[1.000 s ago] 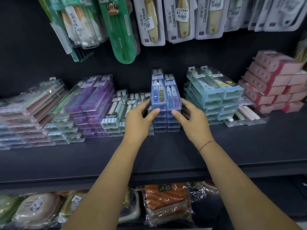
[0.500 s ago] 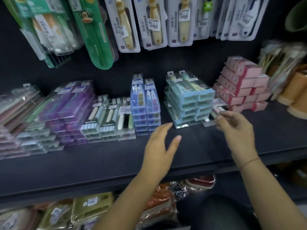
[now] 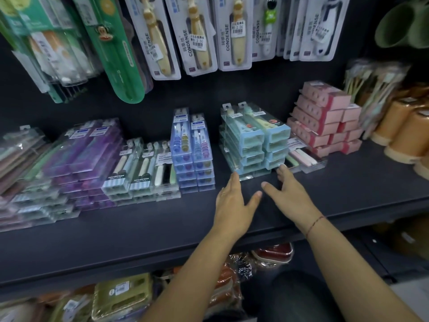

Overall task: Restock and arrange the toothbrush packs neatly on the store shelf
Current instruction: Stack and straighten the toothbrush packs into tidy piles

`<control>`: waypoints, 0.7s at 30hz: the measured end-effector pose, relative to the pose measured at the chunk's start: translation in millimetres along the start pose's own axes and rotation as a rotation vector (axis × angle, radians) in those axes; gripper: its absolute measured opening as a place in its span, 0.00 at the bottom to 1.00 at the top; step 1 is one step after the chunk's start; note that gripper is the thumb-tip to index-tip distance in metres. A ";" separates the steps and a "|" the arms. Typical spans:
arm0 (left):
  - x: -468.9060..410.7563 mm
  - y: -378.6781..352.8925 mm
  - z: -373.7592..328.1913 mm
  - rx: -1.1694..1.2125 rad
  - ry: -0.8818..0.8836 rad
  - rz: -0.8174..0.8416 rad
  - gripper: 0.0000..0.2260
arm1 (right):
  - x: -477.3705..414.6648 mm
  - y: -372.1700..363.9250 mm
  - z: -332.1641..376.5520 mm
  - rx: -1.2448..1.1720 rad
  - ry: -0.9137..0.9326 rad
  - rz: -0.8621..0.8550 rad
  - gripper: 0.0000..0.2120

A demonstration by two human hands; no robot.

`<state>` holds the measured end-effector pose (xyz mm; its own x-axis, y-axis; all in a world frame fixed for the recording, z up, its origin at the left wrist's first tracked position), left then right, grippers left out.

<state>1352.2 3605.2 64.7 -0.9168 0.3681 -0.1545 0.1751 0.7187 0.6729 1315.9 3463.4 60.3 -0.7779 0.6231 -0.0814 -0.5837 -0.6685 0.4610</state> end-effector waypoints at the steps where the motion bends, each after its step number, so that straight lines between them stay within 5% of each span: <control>1: 0.1 0.0 -0.6 -0.008 -0.007 -0.002 0.35 | -1.0 -0.5 -0.6 -0.008 -0.004 -0.010 0.37; 13: 1.2 1.4 -4.3 0.032 0.008 -0.016 0.36 | -20.2 2.0 5.8 -0.411 -0.227 -0.015 0.40; 15: 1.5 2.4 -4.2 0.049 0.016 -0.018 0.36 | -19.7 0.7 6.1 -0.403 -0.210 -0.013 0.34; 18: 0.5 1.8 -2.7 0.075 0.036 -0.013 0.38 | -17.2 -3.6 12.6 -0.413 -0.185 0.007 0.11; 21: -1.3 1.0 -2.9 0.157 0.070 -0.006 0.40 | -17.0 -9.2 15.9 -0.442 -0.158 0.037 0.12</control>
<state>1352.5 3603.7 67.7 -0.9397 0.3259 -0.1039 0.2187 0.8060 0.5500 1338.2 3465.5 71.4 -0.7751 0.6268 0.0793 -0.6260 -0.7789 0.0380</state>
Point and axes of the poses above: each hand's wrist, its own x-axis away from the middle knuckle, its own y-axis out of the back of the hand, z = x × y, the point moved 4 cm from there along -x, towards the middle knuckle, and after that the axes turned 12 degrees about -z, right-handed, at the moved point
